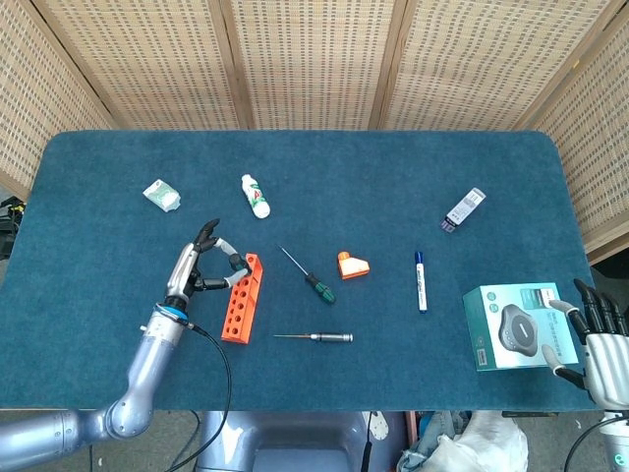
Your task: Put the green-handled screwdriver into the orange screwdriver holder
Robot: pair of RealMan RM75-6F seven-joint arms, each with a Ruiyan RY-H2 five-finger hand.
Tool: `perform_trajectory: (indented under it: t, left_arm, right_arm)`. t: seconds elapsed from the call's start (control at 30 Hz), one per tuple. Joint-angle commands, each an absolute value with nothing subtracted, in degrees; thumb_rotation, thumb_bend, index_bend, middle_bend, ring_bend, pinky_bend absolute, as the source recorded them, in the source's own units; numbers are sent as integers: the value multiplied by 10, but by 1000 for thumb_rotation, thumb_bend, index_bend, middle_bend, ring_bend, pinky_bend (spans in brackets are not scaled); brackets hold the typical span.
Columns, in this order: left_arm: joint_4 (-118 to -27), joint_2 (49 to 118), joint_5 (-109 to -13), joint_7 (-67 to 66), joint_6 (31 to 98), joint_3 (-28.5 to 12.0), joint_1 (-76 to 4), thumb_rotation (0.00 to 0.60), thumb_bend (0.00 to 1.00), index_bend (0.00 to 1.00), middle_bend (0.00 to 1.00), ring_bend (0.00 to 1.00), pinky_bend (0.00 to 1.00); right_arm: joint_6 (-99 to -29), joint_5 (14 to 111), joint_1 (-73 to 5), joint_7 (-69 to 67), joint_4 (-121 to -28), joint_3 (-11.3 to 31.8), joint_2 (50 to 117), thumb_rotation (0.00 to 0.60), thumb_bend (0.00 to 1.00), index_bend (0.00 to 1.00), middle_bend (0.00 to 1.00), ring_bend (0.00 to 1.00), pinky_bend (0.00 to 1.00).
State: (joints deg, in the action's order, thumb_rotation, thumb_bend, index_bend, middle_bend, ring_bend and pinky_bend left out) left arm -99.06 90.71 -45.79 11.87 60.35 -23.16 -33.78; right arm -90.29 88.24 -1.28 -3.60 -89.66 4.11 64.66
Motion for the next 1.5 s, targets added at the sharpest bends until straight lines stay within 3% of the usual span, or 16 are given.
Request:
perform_trajectory:
  t: [0.03,0.37,1.1,1.27,1.5]
  left_arm:
    - [-992,906,-461,123,599,-231,-337,600,288,573,32,0,0]
    - [-993,900,-488,144,591,-232,-332,600,281,321,0,0,0]
    - [-1076,841,-539,178,609,-255,-310,600,281,340,0,0,0]
    - [-1086,825,-534,180,605,-260,-309,600,281,265,0,0,0]
    - [-1116,770,-499,176,569,-264,-308,600,454,181,0,0,0]
  right_arm:
    - [-903,883,-13,-37,-896,41,647,600,268,227,0,0,0]
    - [-907,883,-12,-38,-895,43,649,600,268,227,0,0,0]
    - [-906,884,-12,-35,-895,42,650,600,268,227,0,0,0]
    - [-907,885,-12,-35,-895,42,650,600,268,227,0,0,0]
    - [-904,884,-13,-34,-894,42,652,600,268,227,0,0,0]
